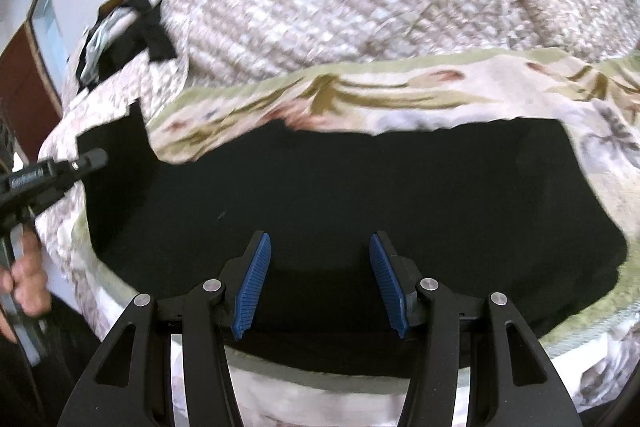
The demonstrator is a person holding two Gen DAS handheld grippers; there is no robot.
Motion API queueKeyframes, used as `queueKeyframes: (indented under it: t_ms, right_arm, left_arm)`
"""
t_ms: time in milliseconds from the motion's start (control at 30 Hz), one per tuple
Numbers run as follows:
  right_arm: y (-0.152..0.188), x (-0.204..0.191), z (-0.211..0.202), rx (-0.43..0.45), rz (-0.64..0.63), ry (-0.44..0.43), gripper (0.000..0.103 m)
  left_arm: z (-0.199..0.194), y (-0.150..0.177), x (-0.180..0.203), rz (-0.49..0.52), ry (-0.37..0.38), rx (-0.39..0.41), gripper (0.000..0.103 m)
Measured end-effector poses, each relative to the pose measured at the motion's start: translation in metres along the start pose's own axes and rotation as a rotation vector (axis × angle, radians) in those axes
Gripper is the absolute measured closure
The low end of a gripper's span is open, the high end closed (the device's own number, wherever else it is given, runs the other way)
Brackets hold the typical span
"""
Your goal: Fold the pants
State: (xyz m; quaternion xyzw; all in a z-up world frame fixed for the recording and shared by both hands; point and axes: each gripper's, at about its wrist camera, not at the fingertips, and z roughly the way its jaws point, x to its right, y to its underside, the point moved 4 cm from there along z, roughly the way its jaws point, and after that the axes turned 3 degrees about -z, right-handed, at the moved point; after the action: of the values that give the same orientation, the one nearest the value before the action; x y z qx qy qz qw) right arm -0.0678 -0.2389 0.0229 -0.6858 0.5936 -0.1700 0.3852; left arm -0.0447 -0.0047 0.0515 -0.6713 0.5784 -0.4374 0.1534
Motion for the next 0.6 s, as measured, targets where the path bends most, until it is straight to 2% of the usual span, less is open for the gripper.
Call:
queueKeyframes:
  t_ms: [67,133,200,267,500,600]
  right_arm:
    - [-0.004,0.011,-0.008,0.023,0.033,0.011,0.051]
    - [-0.005,0.021,-0.013,0.033,0.055,0.028,0.051]
    - [-0.002,0.034,-0.016,0.028,0.093,0.040,0.051]
    - [0.000,0.042,-0.016,0.020,0.126,0.040,0.051]
    - [0.004,0.051,-0.010,0.004,0.185,0.002,0.051]
    - [0.003,0.044,-0.009,0.005,0.183,-0.038,0.051]
  left_arm:
    - [0.019,0.014,0.028,0.033,0.067,-0.060,0.095]
    - [0.040,0.036,0.049,0.071,0.102,-0.127,0.095]
    - [0.059,0.059,0.056,0.079,0.105,-0.208,0.095]
    - [0.065,0.073,0.056,0.078,0.102,-0.244,0.095]
    - [0.058,0.072,0.055,0.068,0.140,-0.253,0.094]
    - [0.047,0.074,0.056,0.063,0.200,-0.267,0.089]
